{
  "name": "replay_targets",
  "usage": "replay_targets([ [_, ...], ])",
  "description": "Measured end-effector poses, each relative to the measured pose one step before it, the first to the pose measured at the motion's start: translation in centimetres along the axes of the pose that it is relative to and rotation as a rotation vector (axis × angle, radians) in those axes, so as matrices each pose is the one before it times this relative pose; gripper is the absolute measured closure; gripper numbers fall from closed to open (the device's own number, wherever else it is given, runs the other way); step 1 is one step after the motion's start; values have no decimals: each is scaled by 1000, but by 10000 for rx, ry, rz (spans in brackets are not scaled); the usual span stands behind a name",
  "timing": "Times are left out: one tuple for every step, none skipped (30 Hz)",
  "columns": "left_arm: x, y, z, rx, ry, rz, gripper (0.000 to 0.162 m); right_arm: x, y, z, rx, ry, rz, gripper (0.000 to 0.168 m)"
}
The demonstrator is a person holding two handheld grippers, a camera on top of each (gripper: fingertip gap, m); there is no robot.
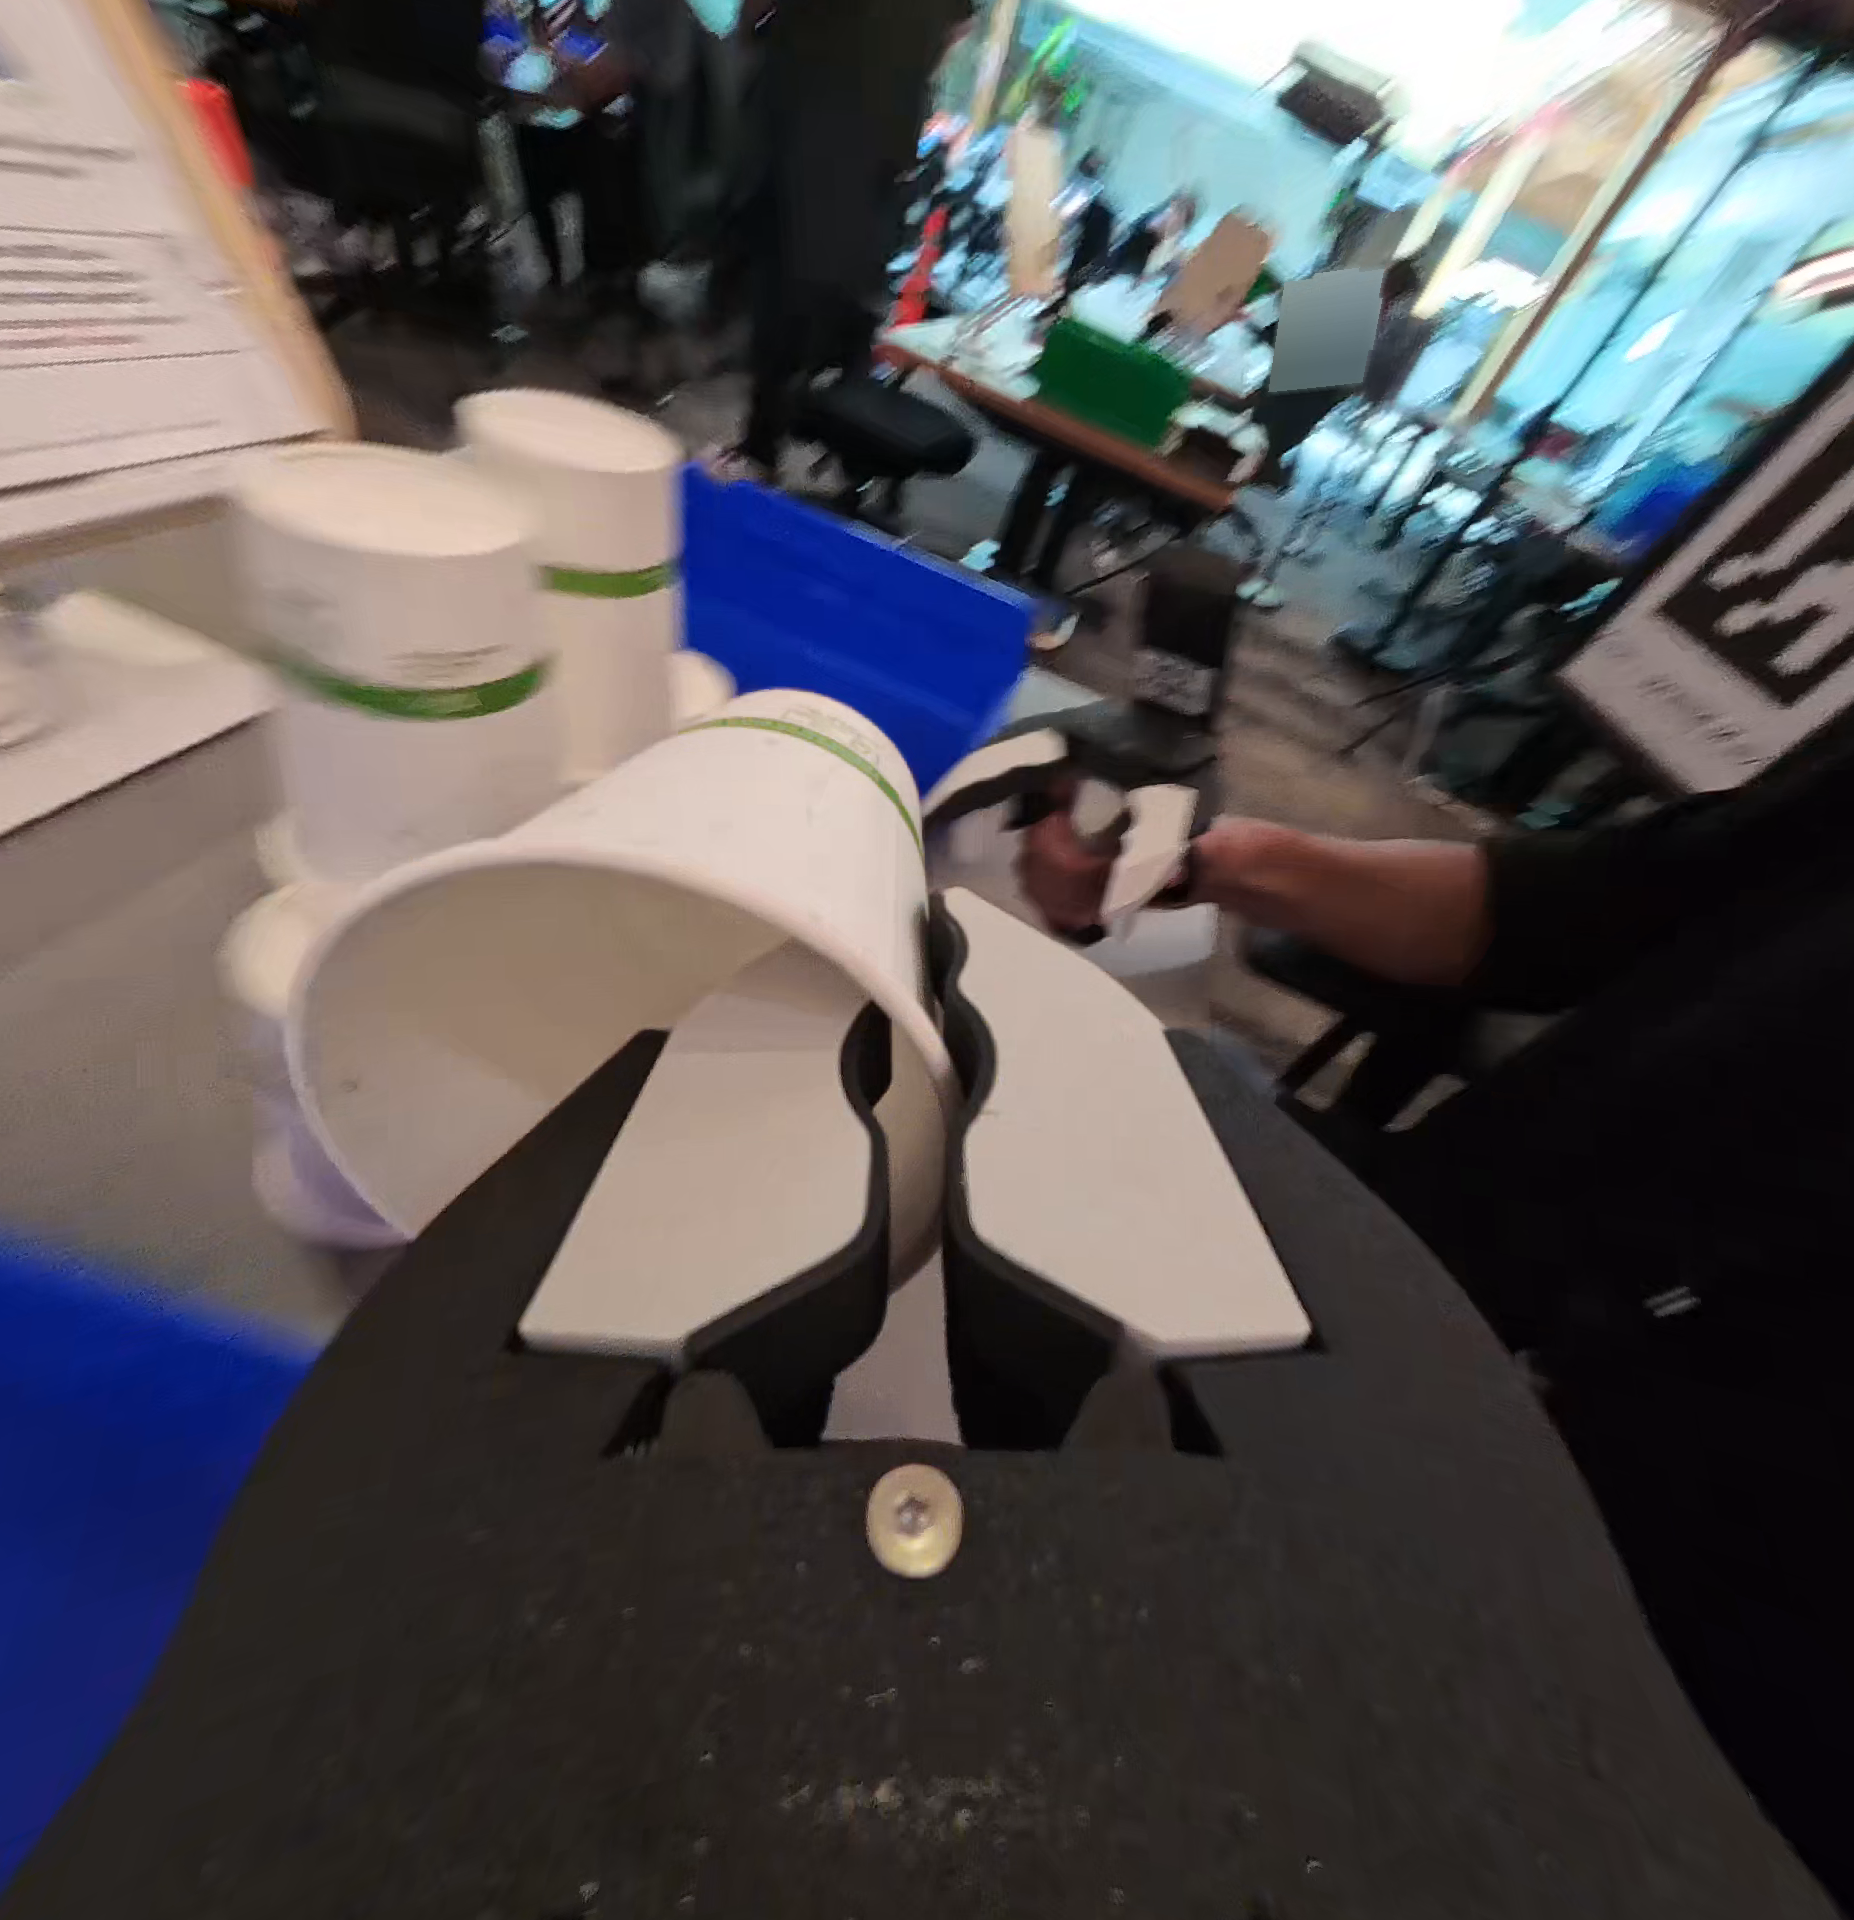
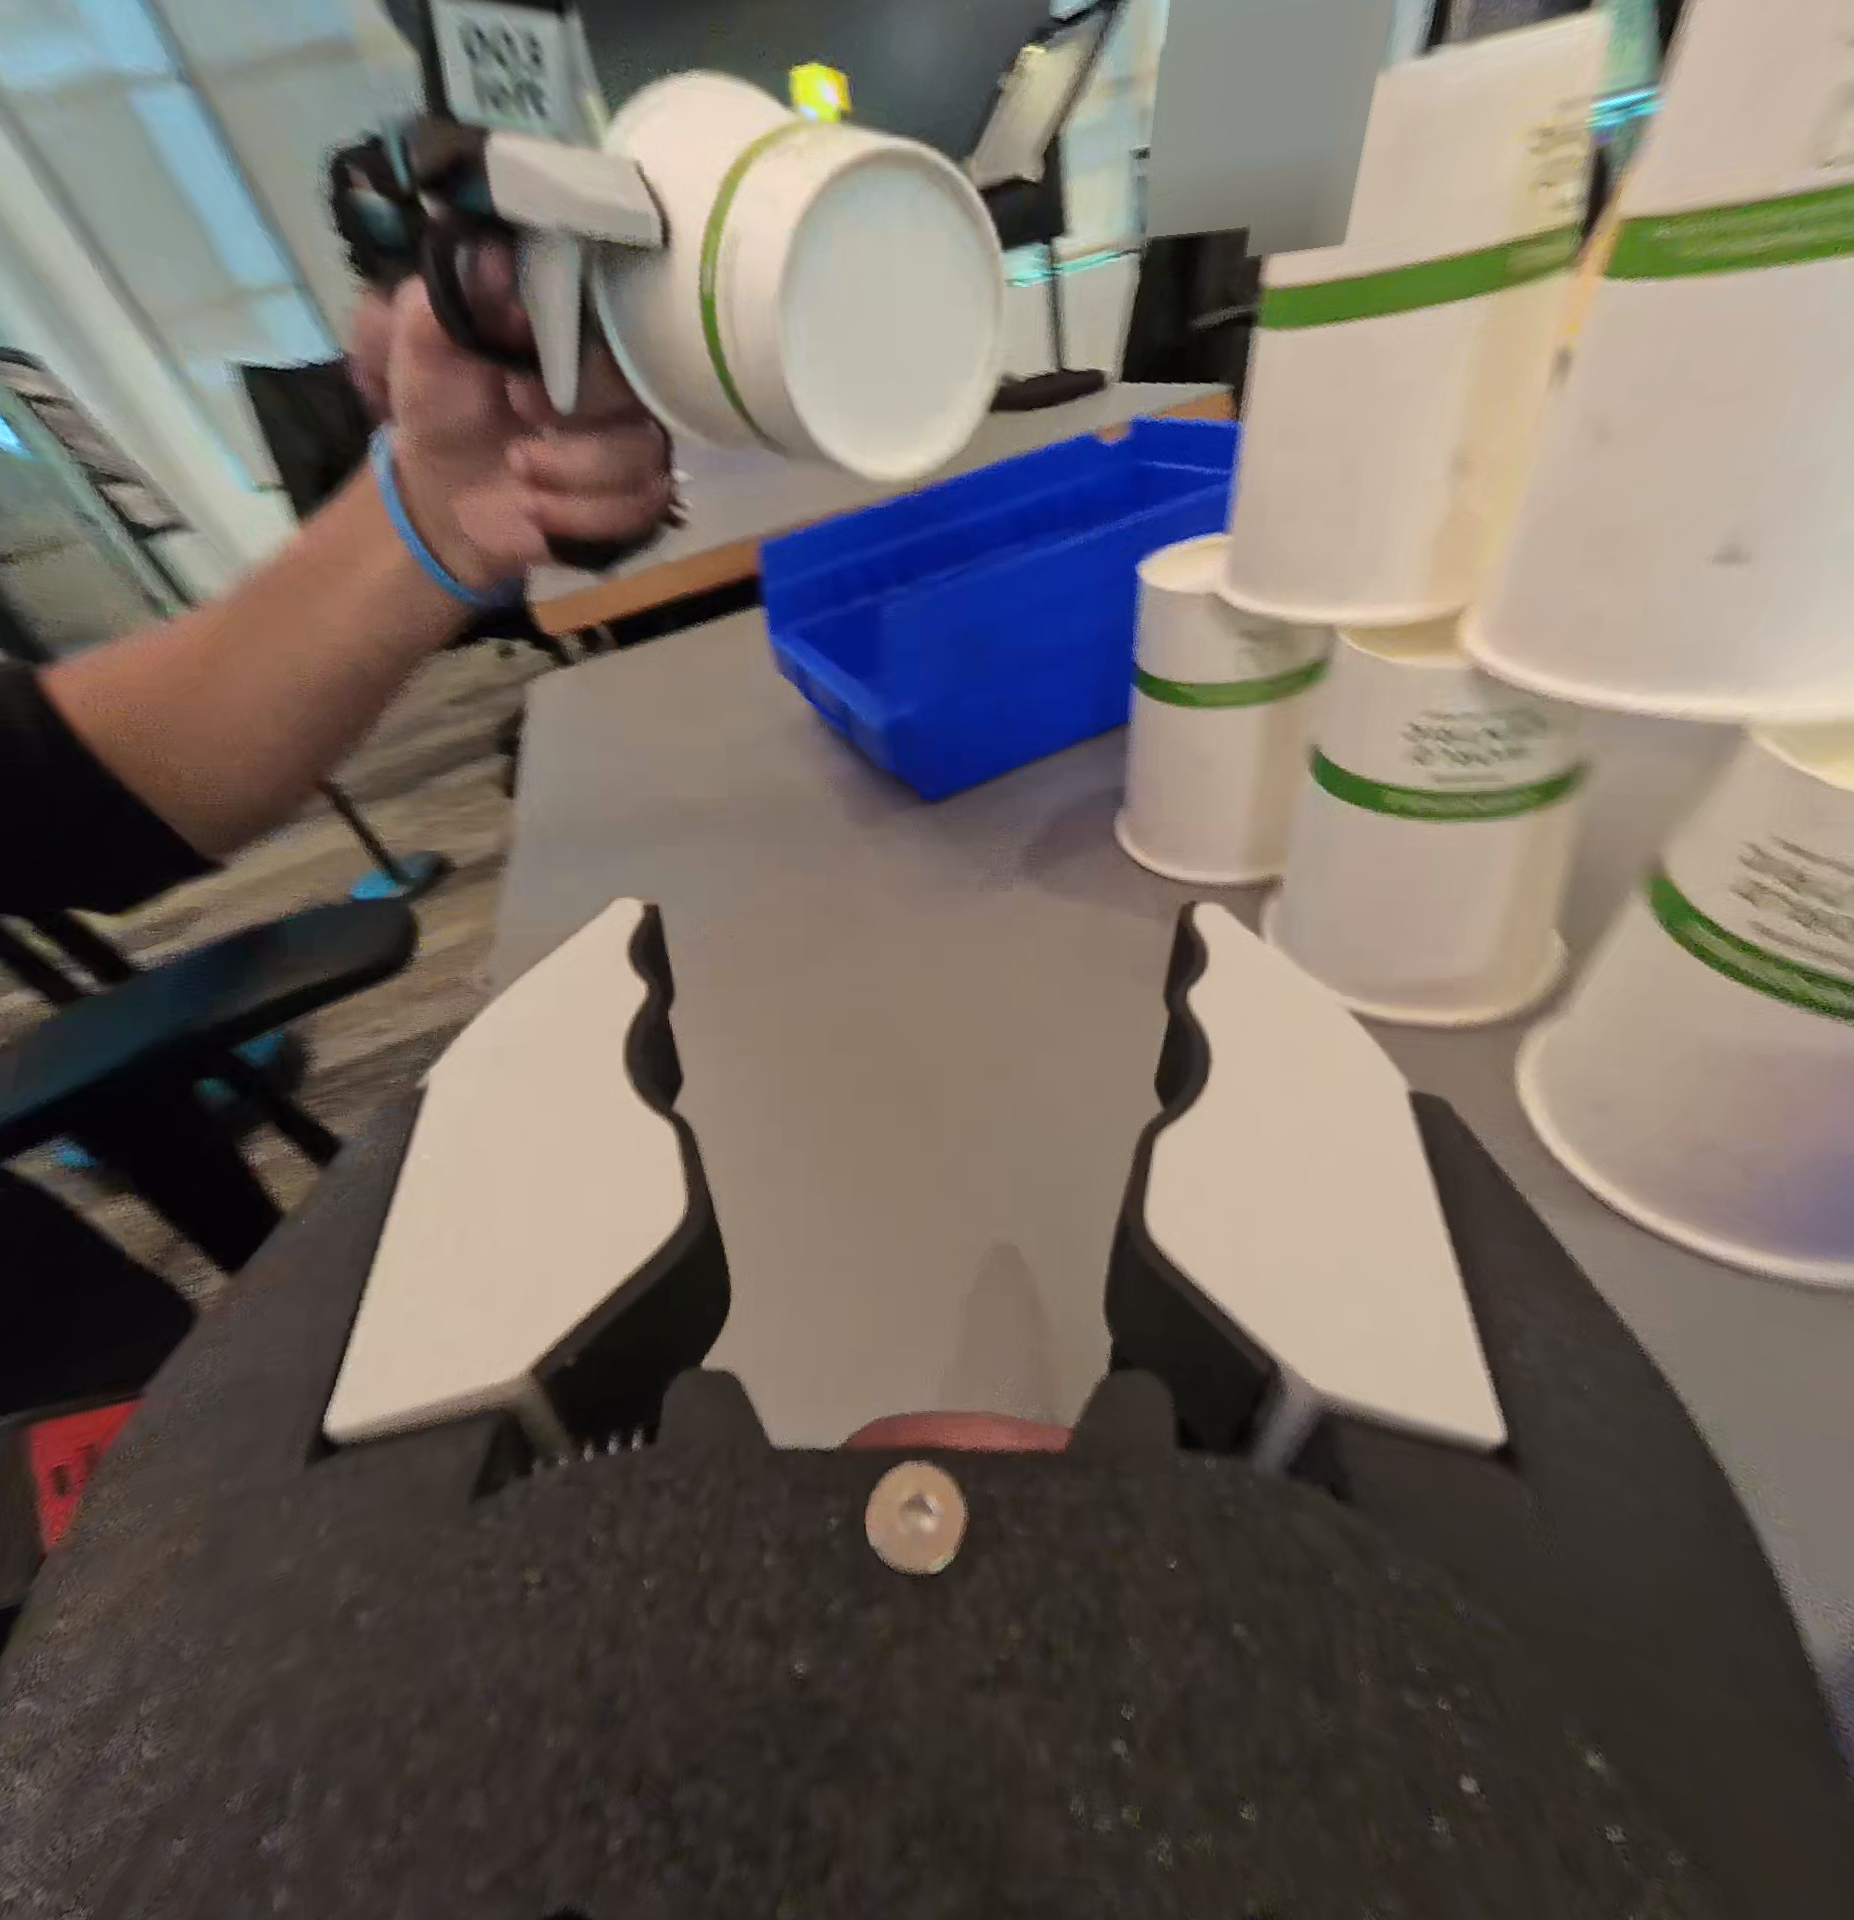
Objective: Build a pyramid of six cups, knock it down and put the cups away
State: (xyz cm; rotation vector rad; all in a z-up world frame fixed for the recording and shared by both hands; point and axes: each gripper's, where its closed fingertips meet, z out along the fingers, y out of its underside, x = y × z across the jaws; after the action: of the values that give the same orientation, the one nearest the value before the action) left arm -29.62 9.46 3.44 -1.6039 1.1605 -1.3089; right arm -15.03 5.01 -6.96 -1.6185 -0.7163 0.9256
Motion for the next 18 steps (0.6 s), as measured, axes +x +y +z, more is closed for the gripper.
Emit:
replay_targets([
  [1469,190,1490,232,480,-39,159,-376,-636,429,148,-405,71,75],
  [1013,133,1482,322,300,-97,159,-267,-704,394,224,-286,33,73],
  [797,165,1372,307,295,-169,159,-135,-621,365,158,-171,-8,71],
  [662,285,1256,217,351,-218,159,-82,-573,307,136,-103,-25,69],
  [381,319,1082,164,292,-272,159,-141,-524,268,135,-113,-39,69],
  [289,399,931,38,331,-266,159,-110,-374,213,58,-78,-55,69],
  [13,326,778,39,210,-268,159,-169,-315,158,39,-103,-102,68],
  [-182,289,636,26,98,-237,159,-164,-245,98,31,-80,-118,68],
  [-33,362,571,-62,201,-207,159,-46,-140,67,-29,-1,-132,68],
  [-23,332,526,-52,192,-213,159,2,-62,23,-51,27,-148,68],
  [-200,270,475,4,19,-140,159,31,-77,-32,-13,41,-131,69],
  [-118,438,451,-115,50,-56,159,-14,-112,-93,57,26,-152,74],
  [9,427,414,-124,110,-57,159,235,-140,-221,115,207,-226,81],
  [57,146,261,69,86,-59,159,238,-135,-297,179,210,-377,85],
  [-25,151,167,13,18,-93,159,-9,19,-210,57,15,-168,86],
  [-121,164,117,-48,-57,-86,159,95,220,-137,-157,31,-13,86],
  [-341,129,26,-89,-252,20,158,279,182,-102,-160,153,15,86],
  [-471,35,-121,-125,-401,214,151,324,90,-107,-83,173,68,86],
])
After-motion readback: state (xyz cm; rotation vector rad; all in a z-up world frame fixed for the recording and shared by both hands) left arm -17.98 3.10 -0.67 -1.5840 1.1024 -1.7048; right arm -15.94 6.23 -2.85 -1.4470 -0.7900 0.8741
